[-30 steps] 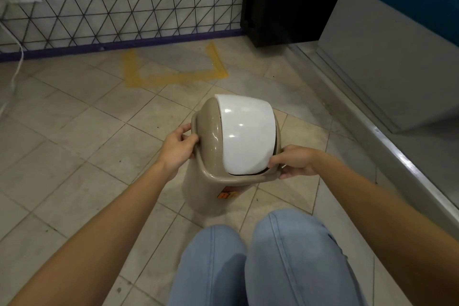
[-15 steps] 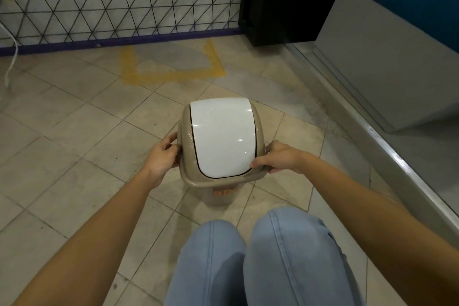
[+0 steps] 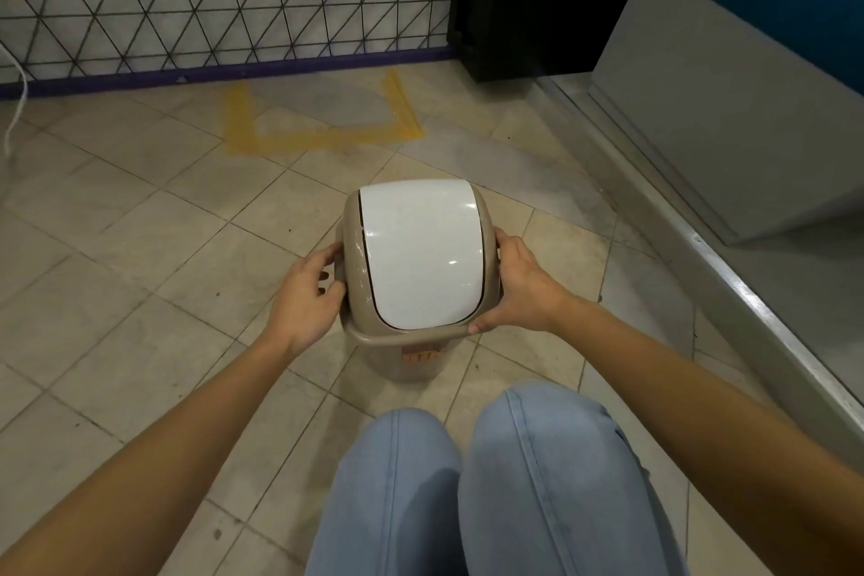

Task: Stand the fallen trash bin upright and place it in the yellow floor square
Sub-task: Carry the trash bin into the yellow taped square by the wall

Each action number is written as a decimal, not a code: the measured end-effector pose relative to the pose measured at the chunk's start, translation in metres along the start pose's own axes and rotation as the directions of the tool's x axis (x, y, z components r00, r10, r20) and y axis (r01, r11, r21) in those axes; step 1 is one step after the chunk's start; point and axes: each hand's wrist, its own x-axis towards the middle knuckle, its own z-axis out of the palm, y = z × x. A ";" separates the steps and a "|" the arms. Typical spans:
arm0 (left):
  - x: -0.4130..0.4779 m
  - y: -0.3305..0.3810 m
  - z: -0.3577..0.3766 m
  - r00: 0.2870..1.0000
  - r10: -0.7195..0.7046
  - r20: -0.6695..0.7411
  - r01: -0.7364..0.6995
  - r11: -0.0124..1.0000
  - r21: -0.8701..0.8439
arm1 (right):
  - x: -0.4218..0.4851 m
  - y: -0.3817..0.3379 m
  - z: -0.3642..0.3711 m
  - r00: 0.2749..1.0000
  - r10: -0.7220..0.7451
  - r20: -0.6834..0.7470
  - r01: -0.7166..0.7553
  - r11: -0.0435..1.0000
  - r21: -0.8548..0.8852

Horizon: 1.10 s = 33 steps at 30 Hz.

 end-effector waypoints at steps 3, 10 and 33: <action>-0.018 0.005 -0.001 0.993 0.114 -0.020 -0.115 0.993 -0.041 | -0.002 -0.001 0.004 0.999 -0.032 -0.028 0.033 0.999 0.014; -0.029 0.008 0.008 0.977 0.200 0.078 -0.209 0.967 0.144 | 0.007 -0.008 0.009 0.998 -0.037 -0.056 0.040 0.998 0.057; 0.032 0.000 0.012 0.994 0.085 -0.064 -0.091 0.991 -0.101 | 0.079 -0.004 0.010 0.992 -0.025 -0.121 0.057 0.961 0.270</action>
